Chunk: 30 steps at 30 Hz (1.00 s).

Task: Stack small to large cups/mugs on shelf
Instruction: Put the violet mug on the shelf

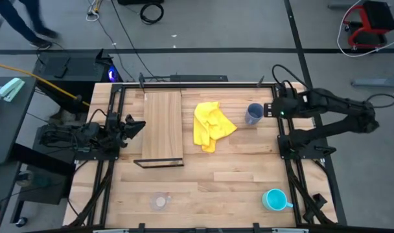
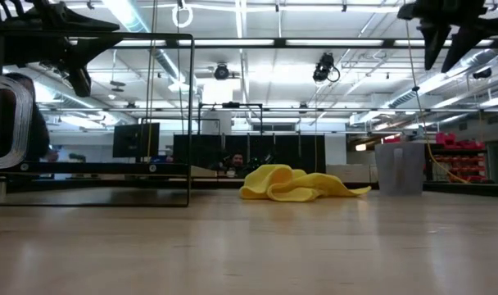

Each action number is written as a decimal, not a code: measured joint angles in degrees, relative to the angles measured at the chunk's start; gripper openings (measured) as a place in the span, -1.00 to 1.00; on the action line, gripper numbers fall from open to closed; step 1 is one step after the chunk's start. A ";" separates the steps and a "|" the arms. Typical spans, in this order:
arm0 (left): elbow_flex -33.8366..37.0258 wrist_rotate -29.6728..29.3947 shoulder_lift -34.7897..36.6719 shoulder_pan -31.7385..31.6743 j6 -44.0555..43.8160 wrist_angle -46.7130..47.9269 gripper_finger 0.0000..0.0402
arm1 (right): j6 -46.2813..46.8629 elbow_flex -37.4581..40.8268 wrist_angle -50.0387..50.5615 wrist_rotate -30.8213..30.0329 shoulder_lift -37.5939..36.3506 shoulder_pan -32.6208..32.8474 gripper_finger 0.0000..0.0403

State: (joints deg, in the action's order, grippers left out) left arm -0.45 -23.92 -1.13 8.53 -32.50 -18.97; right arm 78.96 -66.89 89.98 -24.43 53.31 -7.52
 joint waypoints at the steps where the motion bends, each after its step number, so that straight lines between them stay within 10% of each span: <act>1: 0.00 0.00 0.00 0.01 -0.01 0.01 -0.59 | -2.24 0.00 0.01 0.68 0.43 -2.08 -0.26; 15: 0.00 -0.01 0.01 0.00 -1.67 0.92 -0.58 | -30.43 0.00 -11.50 14.76 8.03 -28.08 -0.26; 30: 0.00 0.11 0.00 0.01 -3.00 3.22 -0.57 | -37.77 0.00 -11.41 17.68 16.88 -33.41 -0.26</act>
State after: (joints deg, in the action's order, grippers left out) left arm -0.45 -23.81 -1.12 8.53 -35.50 -15.75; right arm 41.19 -66.89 78.56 -6.74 70.19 -40.93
